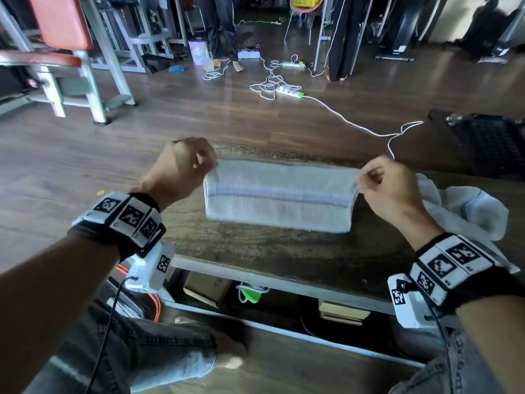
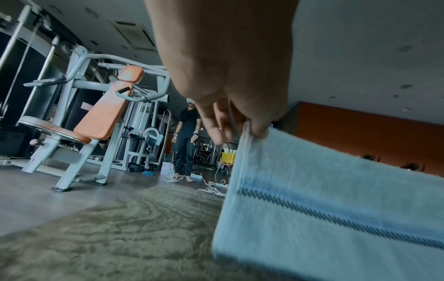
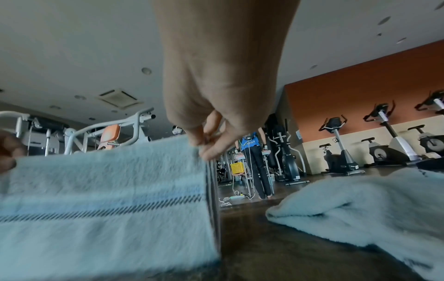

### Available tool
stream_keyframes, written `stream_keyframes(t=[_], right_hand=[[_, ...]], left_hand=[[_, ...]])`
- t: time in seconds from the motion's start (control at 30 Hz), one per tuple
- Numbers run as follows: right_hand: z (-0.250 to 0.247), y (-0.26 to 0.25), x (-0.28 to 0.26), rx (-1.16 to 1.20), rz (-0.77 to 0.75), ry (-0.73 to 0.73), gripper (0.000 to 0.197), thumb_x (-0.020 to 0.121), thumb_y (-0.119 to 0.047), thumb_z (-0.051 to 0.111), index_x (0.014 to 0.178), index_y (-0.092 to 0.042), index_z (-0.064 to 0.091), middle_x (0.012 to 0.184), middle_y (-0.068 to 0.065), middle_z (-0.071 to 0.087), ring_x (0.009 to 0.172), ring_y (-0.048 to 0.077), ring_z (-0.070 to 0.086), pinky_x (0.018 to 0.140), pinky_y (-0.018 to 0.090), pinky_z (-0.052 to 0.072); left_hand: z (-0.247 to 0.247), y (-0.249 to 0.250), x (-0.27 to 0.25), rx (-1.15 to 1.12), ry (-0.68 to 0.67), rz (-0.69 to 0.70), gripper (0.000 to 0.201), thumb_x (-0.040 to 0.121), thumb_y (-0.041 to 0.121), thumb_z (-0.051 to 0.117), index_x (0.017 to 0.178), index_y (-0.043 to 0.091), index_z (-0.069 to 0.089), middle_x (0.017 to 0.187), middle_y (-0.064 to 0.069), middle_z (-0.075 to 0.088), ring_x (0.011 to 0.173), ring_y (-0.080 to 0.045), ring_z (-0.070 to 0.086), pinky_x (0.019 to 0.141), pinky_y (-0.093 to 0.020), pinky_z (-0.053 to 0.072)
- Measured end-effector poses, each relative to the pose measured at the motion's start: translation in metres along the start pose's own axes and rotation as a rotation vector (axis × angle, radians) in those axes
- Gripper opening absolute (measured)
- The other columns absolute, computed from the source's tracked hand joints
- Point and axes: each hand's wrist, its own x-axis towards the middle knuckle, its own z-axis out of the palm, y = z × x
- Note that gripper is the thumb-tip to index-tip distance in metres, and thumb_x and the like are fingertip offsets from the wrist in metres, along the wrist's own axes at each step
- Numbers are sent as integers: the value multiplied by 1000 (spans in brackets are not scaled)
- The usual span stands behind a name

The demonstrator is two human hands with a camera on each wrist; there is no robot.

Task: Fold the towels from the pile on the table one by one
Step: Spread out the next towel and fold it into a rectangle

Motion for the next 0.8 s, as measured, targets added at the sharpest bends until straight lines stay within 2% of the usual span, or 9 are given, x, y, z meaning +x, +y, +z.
stream_keyframes(t=[0.1, 0.2, 0.3, 0.33, 0.4, 0.47, 0.6, 0.7, 0.8], right_hand=[[-7, 2, -17, 171, -63, 138, 11, 87, -13, 71, 90, -16, 61, 82, 4, 69, 72, 18, 66, 68, 29, 54], [-2, 15, -48, 138, -56, 34, 15, 83, -4, 73, 84, -14, 62, 82, 4, 68, 72, 8, 63, 66, 4, 44], [5, 36, -77, -66, 66, -300, 20, 81, -2, 70, 73, -20, 65, 76, -6, 68, 77, 15, 65, 63, 11, 41], [7, 41, -85, -101, 118, -356, 20, 81, -3, 70, 74, -21, 65, 75, -9, 66, 80, 16, 66, 63, 13, 40], [10, 46, -93, -102, 198, -314, 12, 84, -7, 69, 80, -18, 65, 76, -9, 63, 81, 18, 64, 67, 20, 40], [13, 44, -93, -87, 251, -236, 3, 88, -15, 67, 87, -14, 66, 79, -5, 63, 82, 18, 61, 74, 23, 40], [20, 42, -84, -125, 306, -277, 21, 93, -30, 65, 88, -10, 69, 86, 4, 70, 86, 21, 64, 74, 25, 42], [21, 39, -79, -158, 314, -306, 23, 92, -30, 66, 81, -10, 70, 81, 6, 70, 79, 19, 62, 70, 23, 40], [17, 31, -72, -150, 311, -289, 18, 92, -24, 66, 78, -12, 68, 79, 3, 67, 75, 17, 60, 65, 24, 39]], left_hand=[[-10, 2, -19, -54, 98, 73, 4, 90, 19, 69, 88, 18, 65, 92, 1, 61, 67, -15, 57, 65, -26, 46], [1, -3, -52, -70, 1, 82, 3, 89, 19, 69, 88, 20, 66, 93, 3, 60, 72, -13, 58, 64, -28, 49], [24, -8, -92, -22, -259, -48, 13, 84, 20, 73, 86, 30, 64, 94, 5, 61, 83, -11, 59, 73, -33, 52], [32, -6, -102, -16, -321, -112, 15, 83, 24, 74, 87, 33, 63, 95, 7, 61, 86, -12, 59, 75, -33, 52], [46, -5, -112, -45, -302, -249, 16, 83, 32, 74, 95, 26, 64, 95, 6, 62, 87, -15, 61, 77, -33, 53], [55, -4, -109, -33, -233, -404, 29, 85, 40, 71, 97, 15, 63, 89, 2, 61, 84, -21, 61, 76, -33, 52], [59, -2, -95, 79, -315, -580, 47, 81, 56, 66, 67, 12, 58, 68, -6, 63, 73, -28, 65, 68, -33, 53], [59, 1, -88, 75, -353, -656, 42, 78, 50, 70, 67, 10, 64, 66, -9, 67, 68, -26, 67, 67, -35, 56], [54, 3, -82, 0, -284, -680, 42, 78, 48, 73, 60, 12, 60, 61, -7, 65, 58, -25, 65, 61, -33, 57]])
